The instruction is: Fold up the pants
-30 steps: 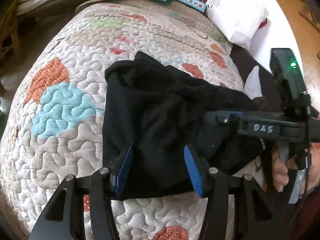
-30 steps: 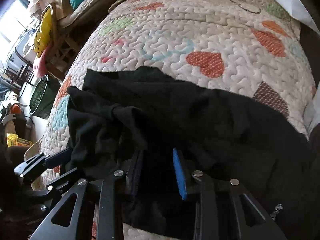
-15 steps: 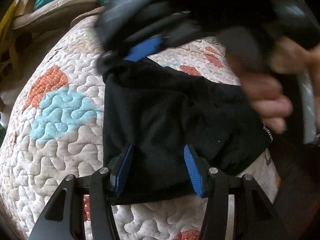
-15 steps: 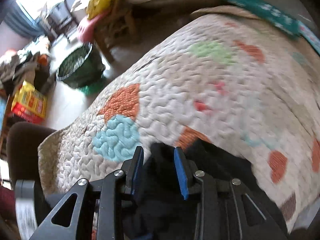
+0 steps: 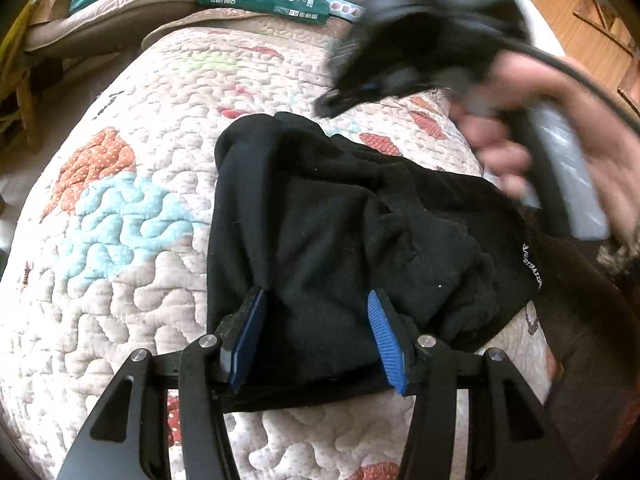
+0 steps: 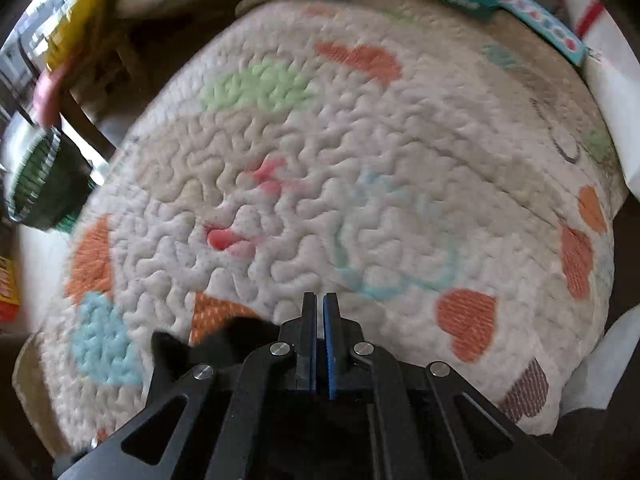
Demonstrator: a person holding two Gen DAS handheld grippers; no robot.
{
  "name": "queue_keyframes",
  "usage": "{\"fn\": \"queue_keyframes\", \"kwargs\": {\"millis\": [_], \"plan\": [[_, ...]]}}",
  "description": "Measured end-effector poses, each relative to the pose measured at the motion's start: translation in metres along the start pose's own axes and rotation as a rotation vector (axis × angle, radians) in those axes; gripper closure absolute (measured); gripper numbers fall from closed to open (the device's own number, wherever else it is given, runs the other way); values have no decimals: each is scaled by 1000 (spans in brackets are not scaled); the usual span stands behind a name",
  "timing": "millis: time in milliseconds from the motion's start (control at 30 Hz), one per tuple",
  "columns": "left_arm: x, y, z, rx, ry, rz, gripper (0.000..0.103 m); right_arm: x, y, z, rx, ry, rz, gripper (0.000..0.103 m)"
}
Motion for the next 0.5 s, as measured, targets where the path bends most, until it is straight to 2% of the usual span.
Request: {"fn": "queue_keyframes", "kwargs": {"millis": [67, 133, 233, 300, 400, 500], "plan": [[1, 2, 0, 3, -6, 4, 52, -17, 13, -22, 43, 34, 18, 98], [2, 2, -3, -6, -13, -6, 52, -43, 35, -48, 51, 83, 67, 97], [7, -3, -13, -33, -5, -39, 52, -68, 63, -66, 42, 126, 134, 97], [11, -10, -20, -19, 12, -55, 52, -92, 76, -74, 63, 150, 200, 97], [12, -26, -22, 49, 28, -85, 52, -122, 73, -79, 196, 187, 275, 97], [9, -38, -15, 103, -1, -110, 52, -129, 52, -69, 282, 164, 277, 97]]}}
Point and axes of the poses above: each gripper's, at about its wrist camera, not at the fingertips, and z roughly the way its jaws point, y to its right, x to its top, the point moved 4 cm from there along z, roughly the way its jaws point, and after that the axes turned 4 degrees about z, right-handed, at the moved point
